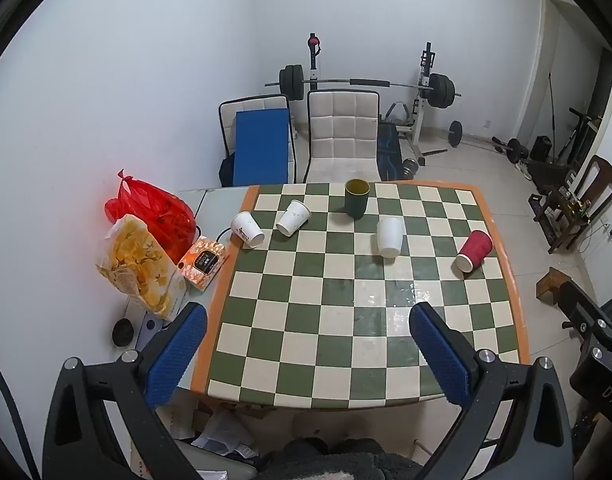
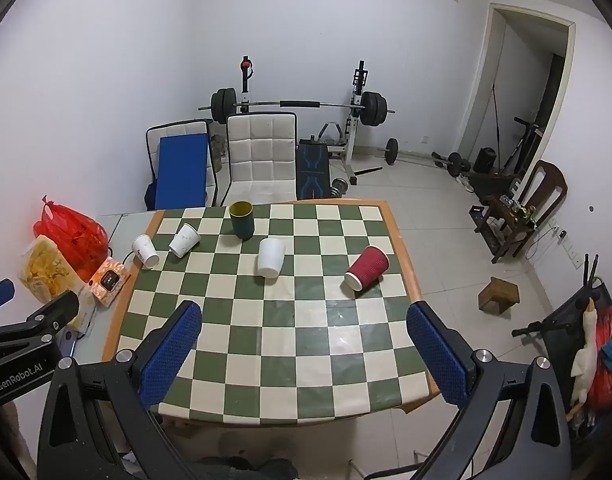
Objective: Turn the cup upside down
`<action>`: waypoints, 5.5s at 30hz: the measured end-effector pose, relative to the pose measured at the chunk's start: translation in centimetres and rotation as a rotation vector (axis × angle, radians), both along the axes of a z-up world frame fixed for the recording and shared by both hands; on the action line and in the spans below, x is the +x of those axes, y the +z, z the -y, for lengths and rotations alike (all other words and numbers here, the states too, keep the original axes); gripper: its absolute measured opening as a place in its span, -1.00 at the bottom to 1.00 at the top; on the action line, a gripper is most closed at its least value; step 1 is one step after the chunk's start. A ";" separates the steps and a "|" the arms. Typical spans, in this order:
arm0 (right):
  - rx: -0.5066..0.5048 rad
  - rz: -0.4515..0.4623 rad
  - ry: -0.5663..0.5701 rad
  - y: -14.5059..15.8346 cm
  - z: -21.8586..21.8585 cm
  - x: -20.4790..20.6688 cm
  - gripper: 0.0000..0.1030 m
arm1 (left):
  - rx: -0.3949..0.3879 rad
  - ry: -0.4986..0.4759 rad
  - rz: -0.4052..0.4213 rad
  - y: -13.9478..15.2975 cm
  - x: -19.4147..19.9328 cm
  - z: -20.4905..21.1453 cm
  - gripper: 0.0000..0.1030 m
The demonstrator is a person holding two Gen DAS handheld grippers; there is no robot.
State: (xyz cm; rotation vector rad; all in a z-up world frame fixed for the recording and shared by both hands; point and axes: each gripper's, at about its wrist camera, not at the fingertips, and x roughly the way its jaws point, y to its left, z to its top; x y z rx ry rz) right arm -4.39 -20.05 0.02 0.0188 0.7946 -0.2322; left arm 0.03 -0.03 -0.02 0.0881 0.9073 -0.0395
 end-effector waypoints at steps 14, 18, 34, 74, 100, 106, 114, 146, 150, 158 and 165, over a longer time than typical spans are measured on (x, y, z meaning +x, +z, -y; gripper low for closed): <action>0.014 0.006 0.005 -0.1 0.1 0.0 1.00 | -0.011 0.002 0.011 0.0 0.0 0.0 1.00; 0.017 0.009 0.004 0.3 0.0 -0.1 1.00 | -0.011 0.002 0.014 0.0 0.0 0.1 1.00; 0.030 0.013 0.022 1.1 -0.9 1.0 1.00 | -0.016 0.008 0.024 1.3 0.3 1.2 1.00; 0.046 0.021 0.034 2.2 -1.5 3.0 1.00 | -0.039 0.009 0.034 2.0 1.3 0.9 1.00; 0.071 -0.010 0.002 -2.6 1.1 6.1 1.00 | 0.017 0.044 0.004 -2.5 5.5 1.5 1.00; 0.092 -0.099 -0.012 -8.1 3.7 9.9 1.00 | 0.075 0.053 -0.084 -7.5 9.9 3.0 1.00; 0.121 -0.253 -0.036 -17.7 6.2 17.0 1.00 | 0.101 0.035 -0.161 -13.0 16.8 4.8 1.00; 0.238 -0.576 -0.281 -41.1 10.3 42.2 0.98 | 0.056 -0.259 -0.164 -34.6 44.0 10.8 0.99; 0.226 -0.583 -0.302 -42.0 11.2 43.1 0.98 | 0.052 -0.311 -0.130 -36.0 44.9 11.7 0.99; 0.198 -0.588 -0.312 -42.7 12.2 44.3 0.98 | 0.051 -0.369 -0.091 -37.7 46.1 13.6 0.99; 0.191 -0.591 -0.325 -43.2 12.4 44.8 0.97 | 0.053 -0.409 -0.060 -38.0 46.5 15.0 0.65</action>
